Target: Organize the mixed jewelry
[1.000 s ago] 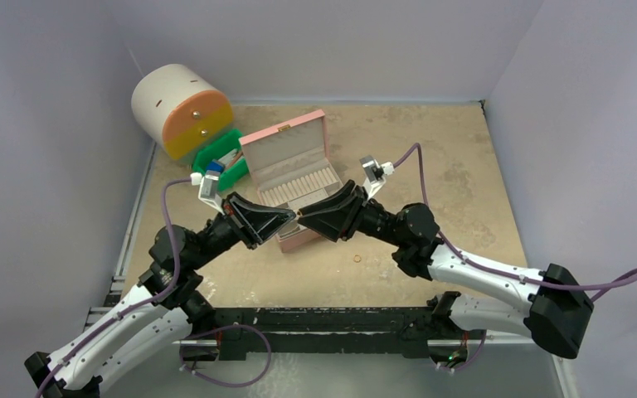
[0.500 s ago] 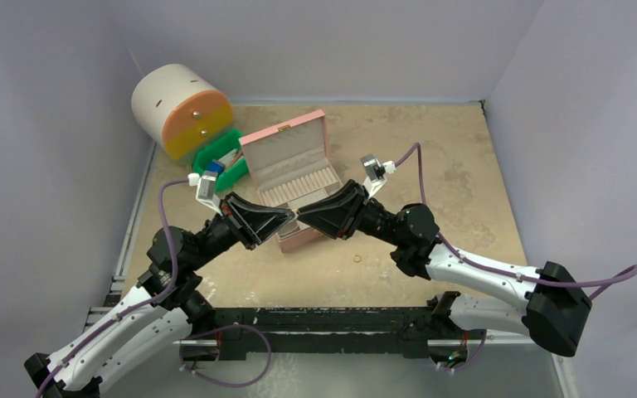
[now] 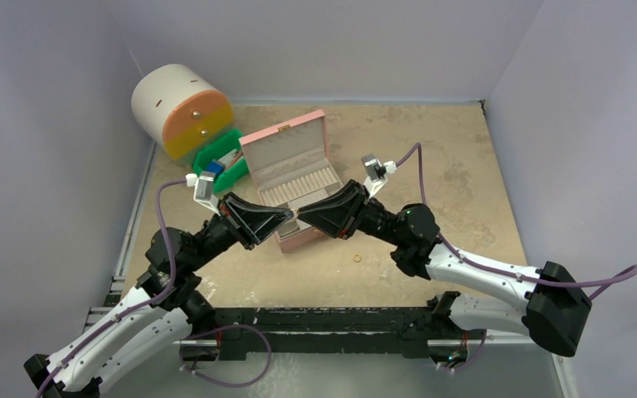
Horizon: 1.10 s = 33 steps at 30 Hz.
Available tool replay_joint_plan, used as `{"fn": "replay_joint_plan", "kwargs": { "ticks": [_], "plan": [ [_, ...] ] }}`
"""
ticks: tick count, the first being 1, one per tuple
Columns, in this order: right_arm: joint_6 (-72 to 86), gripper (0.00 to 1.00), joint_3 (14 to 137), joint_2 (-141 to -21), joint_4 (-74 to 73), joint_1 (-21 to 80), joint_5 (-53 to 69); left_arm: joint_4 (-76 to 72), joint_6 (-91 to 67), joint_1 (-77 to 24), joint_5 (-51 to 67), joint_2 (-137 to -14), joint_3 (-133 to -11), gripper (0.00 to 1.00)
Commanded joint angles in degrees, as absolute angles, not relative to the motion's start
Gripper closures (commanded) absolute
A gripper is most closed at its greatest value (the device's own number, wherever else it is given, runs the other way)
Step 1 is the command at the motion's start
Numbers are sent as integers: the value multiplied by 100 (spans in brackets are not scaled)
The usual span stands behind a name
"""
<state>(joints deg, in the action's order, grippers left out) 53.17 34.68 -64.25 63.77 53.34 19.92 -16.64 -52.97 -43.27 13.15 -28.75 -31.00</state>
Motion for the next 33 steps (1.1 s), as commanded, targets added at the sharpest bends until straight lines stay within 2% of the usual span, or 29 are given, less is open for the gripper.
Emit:
{"fn": "replay_joint_plan", "kwargs": {
  "ticks": [1,33],
  "plan": [
    [5378,75,3476,-6381,6814,5326,1819,-2016,-5297,-4357,1240,-2855,-3085,100],
    [5396,77,3515,-6434,6766,5321,1810,-2338,-5389,-4352,1213,-2997,-3020,100]
  ]
}}
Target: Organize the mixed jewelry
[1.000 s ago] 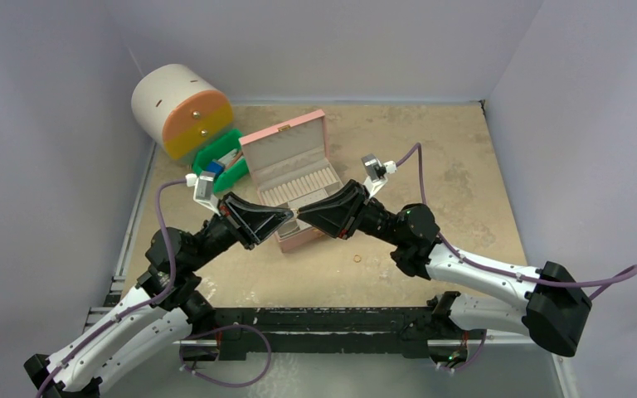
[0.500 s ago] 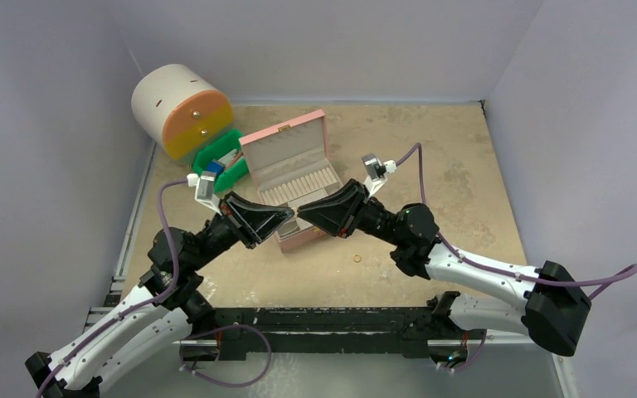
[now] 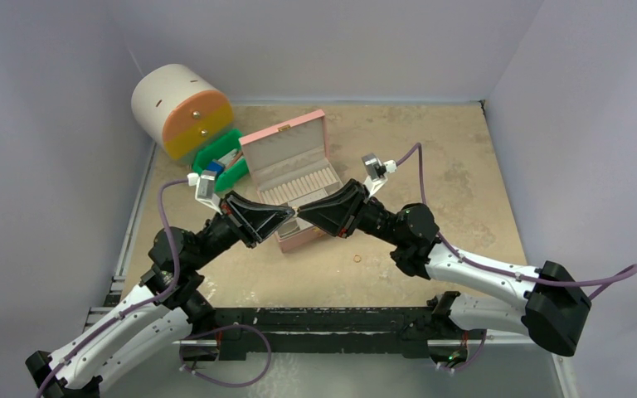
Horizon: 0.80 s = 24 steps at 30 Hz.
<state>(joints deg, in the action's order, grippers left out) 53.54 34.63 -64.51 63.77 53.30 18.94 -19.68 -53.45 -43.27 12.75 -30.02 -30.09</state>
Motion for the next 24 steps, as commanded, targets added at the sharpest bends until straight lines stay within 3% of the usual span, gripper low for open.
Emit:
{"fn": "replay_joint_plan", "kwargs": {
  "ticks": [1,11,16,23,24],
  "plan": [
    [5396,77,3509,-6435,6767,5325,1811,-2338,-5394,-4355,1206,-2997,-3019,100],
    [5381,80,3516,-6424,6753,5324,1802,-2347,-5378,-4361,1163,-3021,-2996,100],
    [5346,100,3533,-6425,6760,5325,1827,-2347,-5371,-4358,1159,-3031,-2996,100],
    [5223,100,3558,-6287,6453,5321,1748,-2158,-5356,-4364,1081,-3045,-3059,99],
    [5183,100,3566,-6237,6373,5321,1735,-2041,-5326,-4363,1040,-3050,-3094,92]
  ]
}}
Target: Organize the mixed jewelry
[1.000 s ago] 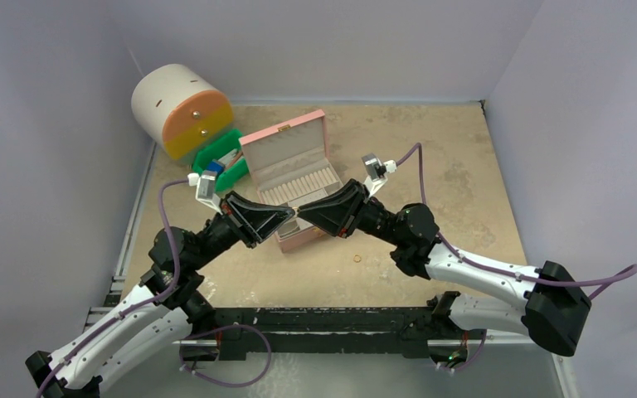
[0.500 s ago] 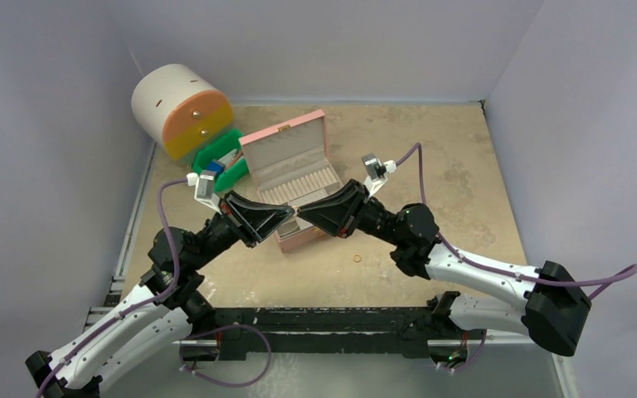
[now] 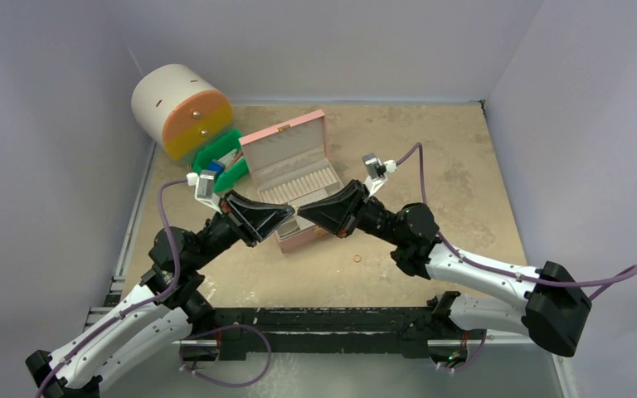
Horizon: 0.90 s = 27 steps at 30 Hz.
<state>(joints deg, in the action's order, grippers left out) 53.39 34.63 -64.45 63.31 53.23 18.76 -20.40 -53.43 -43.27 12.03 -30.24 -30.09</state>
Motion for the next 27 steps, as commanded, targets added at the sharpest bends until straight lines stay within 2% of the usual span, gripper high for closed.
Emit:
{"fn": "replay_joint_plan", "kwargs": {
  "ticks": [1,4,7,17,27],
  "plan": [
    [5140,100,3582,-6204,6269,5326,1720,-1914,-5283,-4361,992,-3050,-3130,83],
    [4930,100,3698,-6052,5709,5326,1626,-1348,-5131,-4355,761,-3021,-3260,56],
    [4593,100,3886,-5882,4846,5321,1417,-757,-4905,-4355,446,-2967,-3450,43],
    [2743,100,4927,-5826,1735,5325,75,1970,-3526,-4352,-1002,-2776,-4655,39],
    [1067,100,6104,-6959,245,5298,-1550,3127,-2736,-4358,-2144,-2584,-5044,39]
  ]
}}
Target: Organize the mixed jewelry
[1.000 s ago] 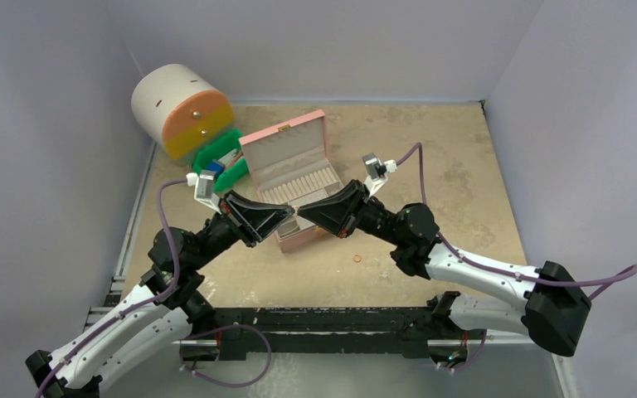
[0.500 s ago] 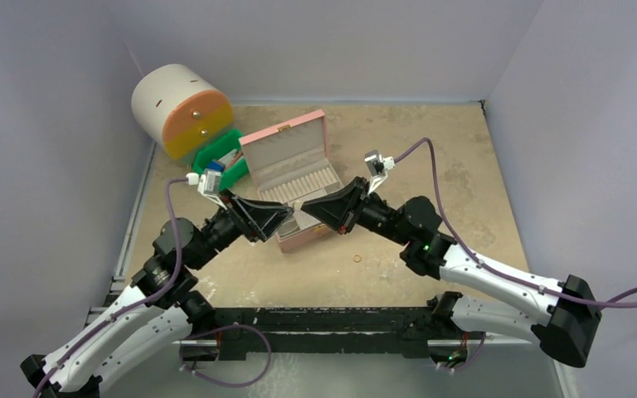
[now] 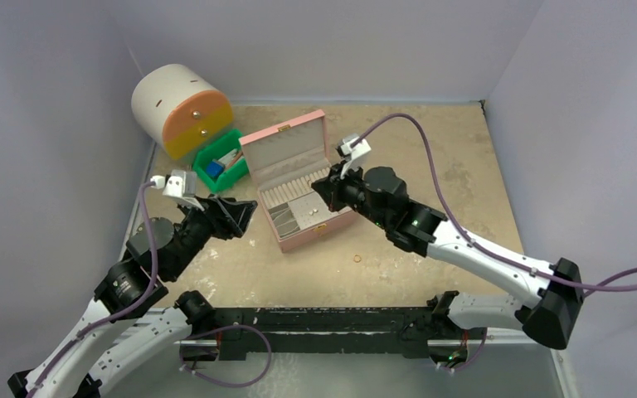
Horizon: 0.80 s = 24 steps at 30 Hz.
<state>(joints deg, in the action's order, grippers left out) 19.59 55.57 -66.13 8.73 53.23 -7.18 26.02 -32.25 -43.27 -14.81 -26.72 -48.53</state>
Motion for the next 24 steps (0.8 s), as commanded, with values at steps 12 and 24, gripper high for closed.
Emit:
{"fn": "replay_joint_plan", "kwargs": {
  "ticks": [12,24],
  "plan": [
    [675,100,7185,-8856,9,4940,-1482,3060,-2711,-4351,-2441,-2340,-4548,39],
    [711,100,7761,-10076,225,4730,-1390,3190,-2707,-4351,-2556,-2425,-4590,40]
  ]
}}
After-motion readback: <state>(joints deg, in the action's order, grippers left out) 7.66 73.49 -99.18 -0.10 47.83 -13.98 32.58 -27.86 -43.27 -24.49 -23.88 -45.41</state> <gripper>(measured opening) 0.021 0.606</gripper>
